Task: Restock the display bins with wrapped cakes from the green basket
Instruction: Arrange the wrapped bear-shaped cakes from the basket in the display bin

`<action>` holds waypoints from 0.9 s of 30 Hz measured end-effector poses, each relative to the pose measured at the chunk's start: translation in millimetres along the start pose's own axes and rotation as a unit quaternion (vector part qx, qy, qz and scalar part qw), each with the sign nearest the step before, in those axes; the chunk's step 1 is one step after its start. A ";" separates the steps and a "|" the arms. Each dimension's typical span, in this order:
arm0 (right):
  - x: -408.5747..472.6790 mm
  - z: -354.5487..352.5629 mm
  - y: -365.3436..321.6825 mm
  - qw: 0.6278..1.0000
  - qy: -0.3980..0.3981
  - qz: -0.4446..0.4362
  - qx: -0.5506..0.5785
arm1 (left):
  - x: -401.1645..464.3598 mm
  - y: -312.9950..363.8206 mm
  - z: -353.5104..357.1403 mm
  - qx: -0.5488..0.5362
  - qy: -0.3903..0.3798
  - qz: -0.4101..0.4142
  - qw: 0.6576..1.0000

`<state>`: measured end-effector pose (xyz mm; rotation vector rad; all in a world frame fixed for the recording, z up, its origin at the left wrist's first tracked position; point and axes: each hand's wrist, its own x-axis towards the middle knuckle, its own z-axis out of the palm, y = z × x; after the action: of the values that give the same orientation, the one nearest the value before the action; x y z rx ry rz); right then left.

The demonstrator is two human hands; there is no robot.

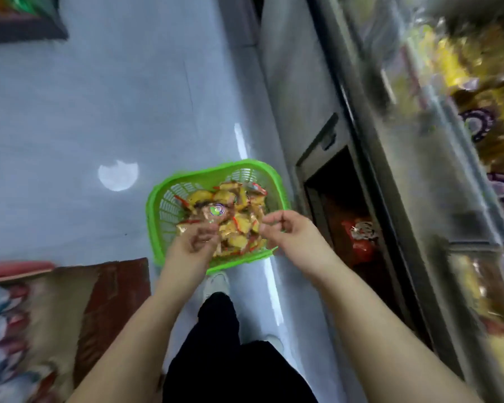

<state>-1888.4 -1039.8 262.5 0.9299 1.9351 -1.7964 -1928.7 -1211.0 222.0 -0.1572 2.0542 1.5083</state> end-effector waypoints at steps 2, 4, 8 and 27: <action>53.9 17.1 49.9 0.996 -0.029 0.054 -0.062 | 28.0 -51.7 -12.2 0.034 0.004 -0.037 0.999; 103.5 28.2 99.8 0.985 -0.052 0.096 -0.133 | 58.4 -98.7 -17.1 0.063 0.000 -0.066 0.996; 196.8 41.3 185.6 0.949 -0.079 0.119 -0.281 | 125.1 -185.1 -13.1 0.149 -0.023 -0.090 0.985; 334.6 57.2 234.9 0.837 0.003 -0.030 -0.547 | 283.0 -300.1 58.9 0.494 -0.132 0.101 0.853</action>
<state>-1986.9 -1021.6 -138.0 0.4291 2.4575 -0.4262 -2014.2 -1196.8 -185.6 0.6439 2.3753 0.3654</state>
